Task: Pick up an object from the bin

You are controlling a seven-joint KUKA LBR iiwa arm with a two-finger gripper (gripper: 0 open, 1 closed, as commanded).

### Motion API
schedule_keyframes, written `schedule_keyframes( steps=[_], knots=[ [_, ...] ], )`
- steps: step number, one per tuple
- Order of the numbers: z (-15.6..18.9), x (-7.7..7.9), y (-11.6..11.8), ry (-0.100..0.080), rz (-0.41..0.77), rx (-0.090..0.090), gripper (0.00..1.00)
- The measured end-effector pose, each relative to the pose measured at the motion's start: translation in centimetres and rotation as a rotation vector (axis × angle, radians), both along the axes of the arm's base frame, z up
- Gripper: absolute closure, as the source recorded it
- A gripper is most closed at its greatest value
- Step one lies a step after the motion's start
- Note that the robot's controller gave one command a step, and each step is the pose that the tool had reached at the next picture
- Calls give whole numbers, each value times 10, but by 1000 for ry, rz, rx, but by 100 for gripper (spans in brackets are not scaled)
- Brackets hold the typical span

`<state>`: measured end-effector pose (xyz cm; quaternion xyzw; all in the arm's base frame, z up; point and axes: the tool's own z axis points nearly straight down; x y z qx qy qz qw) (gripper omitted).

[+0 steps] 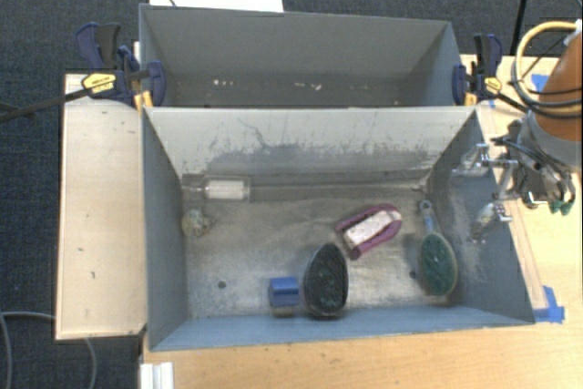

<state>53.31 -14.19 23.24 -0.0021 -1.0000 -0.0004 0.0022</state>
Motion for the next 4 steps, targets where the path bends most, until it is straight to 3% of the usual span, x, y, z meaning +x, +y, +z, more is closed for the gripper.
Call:
schedule_keyframes(
  steps=[1,2,3,4],
  knots=[
    [-153,-5,32,-1,902,0,0],
    [-157,47,38,3,1348,22,0],
    [-138,43,73,39,1876,44,0],
    [-157,45,78,20,1544,-1,0]
  ],
)
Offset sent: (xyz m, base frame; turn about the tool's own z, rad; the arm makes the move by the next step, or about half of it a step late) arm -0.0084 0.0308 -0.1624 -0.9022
